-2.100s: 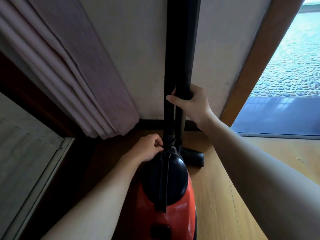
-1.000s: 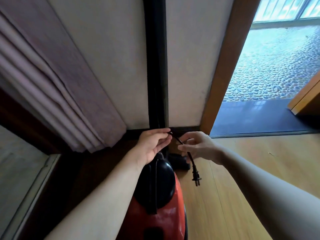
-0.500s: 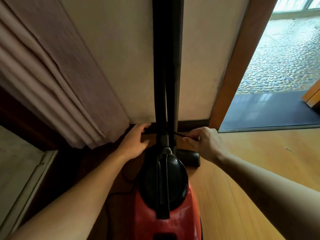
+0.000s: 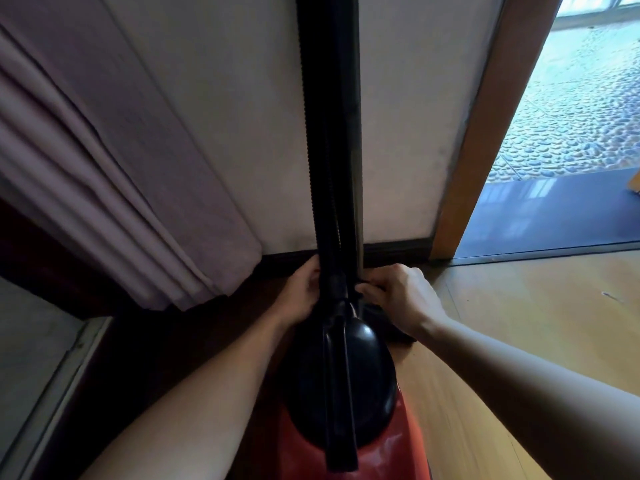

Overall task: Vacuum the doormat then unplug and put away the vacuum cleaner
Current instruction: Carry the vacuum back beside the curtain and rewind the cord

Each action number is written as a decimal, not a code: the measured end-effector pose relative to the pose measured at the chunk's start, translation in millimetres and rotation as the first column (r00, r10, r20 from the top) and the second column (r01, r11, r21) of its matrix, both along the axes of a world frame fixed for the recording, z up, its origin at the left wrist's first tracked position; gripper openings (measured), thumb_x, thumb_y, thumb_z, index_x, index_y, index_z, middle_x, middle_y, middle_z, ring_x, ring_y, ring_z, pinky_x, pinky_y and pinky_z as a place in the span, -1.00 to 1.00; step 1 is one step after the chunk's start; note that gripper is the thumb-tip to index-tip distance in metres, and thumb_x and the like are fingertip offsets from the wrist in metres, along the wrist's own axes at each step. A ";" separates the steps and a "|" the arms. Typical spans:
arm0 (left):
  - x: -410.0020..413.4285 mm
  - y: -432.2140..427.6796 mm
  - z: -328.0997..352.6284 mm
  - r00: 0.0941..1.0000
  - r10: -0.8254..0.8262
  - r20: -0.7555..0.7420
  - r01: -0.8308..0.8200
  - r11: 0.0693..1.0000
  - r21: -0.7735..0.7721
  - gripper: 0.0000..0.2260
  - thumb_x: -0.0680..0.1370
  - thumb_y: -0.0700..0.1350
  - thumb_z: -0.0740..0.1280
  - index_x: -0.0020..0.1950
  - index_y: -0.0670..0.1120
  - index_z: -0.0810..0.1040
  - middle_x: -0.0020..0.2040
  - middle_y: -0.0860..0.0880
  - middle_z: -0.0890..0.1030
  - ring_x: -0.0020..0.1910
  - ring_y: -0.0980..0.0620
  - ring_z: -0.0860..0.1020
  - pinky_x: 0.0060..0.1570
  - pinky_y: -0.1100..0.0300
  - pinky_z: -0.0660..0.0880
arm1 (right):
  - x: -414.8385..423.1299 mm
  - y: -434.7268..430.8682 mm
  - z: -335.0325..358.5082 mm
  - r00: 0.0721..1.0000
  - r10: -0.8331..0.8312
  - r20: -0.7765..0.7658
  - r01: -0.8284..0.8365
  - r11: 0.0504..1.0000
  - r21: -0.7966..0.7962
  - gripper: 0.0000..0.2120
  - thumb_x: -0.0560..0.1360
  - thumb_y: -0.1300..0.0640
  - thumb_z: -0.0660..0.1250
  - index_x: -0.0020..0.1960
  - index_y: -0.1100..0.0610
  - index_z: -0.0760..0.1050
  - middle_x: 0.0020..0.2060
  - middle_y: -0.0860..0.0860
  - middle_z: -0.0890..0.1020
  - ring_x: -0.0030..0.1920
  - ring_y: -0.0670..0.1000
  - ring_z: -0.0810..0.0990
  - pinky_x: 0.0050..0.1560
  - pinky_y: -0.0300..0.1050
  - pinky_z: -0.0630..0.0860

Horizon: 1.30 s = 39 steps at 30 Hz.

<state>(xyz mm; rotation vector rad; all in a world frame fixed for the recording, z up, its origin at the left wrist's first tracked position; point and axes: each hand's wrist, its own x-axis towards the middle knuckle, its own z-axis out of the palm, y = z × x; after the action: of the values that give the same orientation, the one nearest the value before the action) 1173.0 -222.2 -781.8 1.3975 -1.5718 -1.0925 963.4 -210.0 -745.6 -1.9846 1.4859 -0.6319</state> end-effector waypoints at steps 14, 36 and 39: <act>-2.0 1.8 -10.8 0.981 0.089 -0.175 -0.065 0.988 0.139 -0.65 0.50 -0.48 0.34 0.25 -0.26 0.52 0.07 -0.03 0.61 -0.14 0.41 0.59 0.01 0.47 0.47 | 22.4 -1.9 -19.9 0.994 0.105 0.007 -0.105 0.991 0.081 -0.63 0.58 0.30 0.29 0.32 0.05 0.60 0.10 0.12 0.59 0.15 0.14 0.58 0.00 -0.32 0.31; 12.3 34.2 38.0 0.662 0.307 -0.684 -0.046 0.927 0.372 -0.86 0.54 -0.07 0.30 0.00 -0.11 0.54 0.01 -0.13 0.64 0.01 -0.07 0.63 0.03 0.03 0.55 | 25.7 6.5 0.5 0.917 -0.151 0.369 0.099 0.983 0.155 -0.65 0.36 -0.02 0.60 0.03 -0.04 0.50 -0.10 -0.09 0.67 -0.06 -0.16 0.64 0.00 -0.21 0.55; 15.7 43.8 45.0 0.719 0.268 -0.641 -0.073 0.947 0.313 -0.91 0.48 -0.20 0.38 -0.06 -0.11 0.50 0.08 -0.18 0.64 0.10 -0.13 0.62 0.09 -0.03 0.55 | 24.4 7.5 5.3 0.927 -0.098 0.363 0.068 0.993 0.094 -0.46 0.27 -0.12 0.65 0.10 -0.06 0.44 -0.01 -0.10 0.60 0.00 -0.14 0.60 -0.05 -0.29 0.48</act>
<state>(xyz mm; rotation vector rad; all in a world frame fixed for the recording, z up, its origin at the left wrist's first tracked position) 1188.7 -178.3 -736.7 1.0812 -0.7605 -1.5187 987.8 -202.5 -740.2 -1.6392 1.3447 -0.9104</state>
